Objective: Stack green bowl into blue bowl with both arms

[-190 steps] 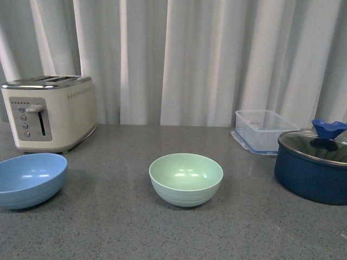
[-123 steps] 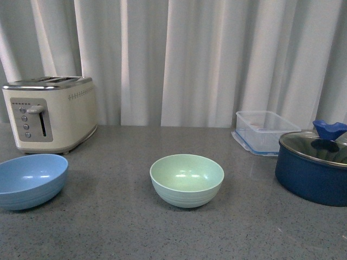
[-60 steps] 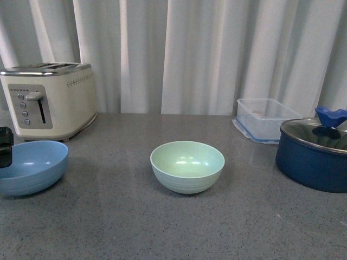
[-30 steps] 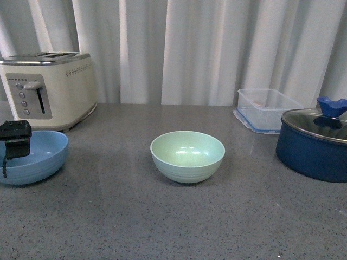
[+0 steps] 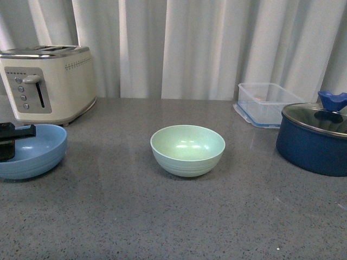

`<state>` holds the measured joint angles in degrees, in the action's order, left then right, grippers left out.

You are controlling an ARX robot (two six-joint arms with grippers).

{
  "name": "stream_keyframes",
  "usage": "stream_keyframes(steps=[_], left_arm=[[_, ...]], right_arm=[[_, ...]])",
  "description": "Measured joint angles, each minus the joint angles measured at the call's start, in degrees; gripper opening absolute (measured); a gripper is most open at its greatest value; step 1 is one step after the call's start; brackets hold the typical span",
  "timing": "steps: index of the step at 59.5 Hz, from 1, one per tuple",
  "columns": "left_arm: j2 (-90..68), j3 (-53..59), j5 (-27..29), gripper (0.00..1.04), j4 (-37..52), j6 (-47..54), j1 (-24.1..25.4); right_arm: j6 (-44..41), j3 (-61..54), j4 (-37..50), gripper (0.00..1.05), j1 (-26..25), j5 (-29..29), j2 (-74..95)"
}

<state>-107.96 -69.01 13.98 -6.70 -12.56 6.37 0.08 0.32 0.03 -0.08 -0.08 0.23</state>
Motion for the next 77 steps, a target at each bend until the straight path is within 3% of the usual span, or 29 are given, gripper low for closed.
stream_keyframes(steps=[9,16,77], left_arm=[[0.0,-0.04,-0.37,0.15,-0.11,-1.46,0.0],[0.74,-1.03,-1.03,0.05,-0.52,-2.8,-0.04],[-0.17,-7.5,-0.22,0.04,-3.37,-7.8,-13.25]], right_arm=[[0.0,0.0,0.0,0.95,0.0,0.0,0.0],[0.02,0.0,0.0,0.95,0.0,0.0,0.0],[0.02,0.0,0.0,0.95,0.0,0.0,0.0]])
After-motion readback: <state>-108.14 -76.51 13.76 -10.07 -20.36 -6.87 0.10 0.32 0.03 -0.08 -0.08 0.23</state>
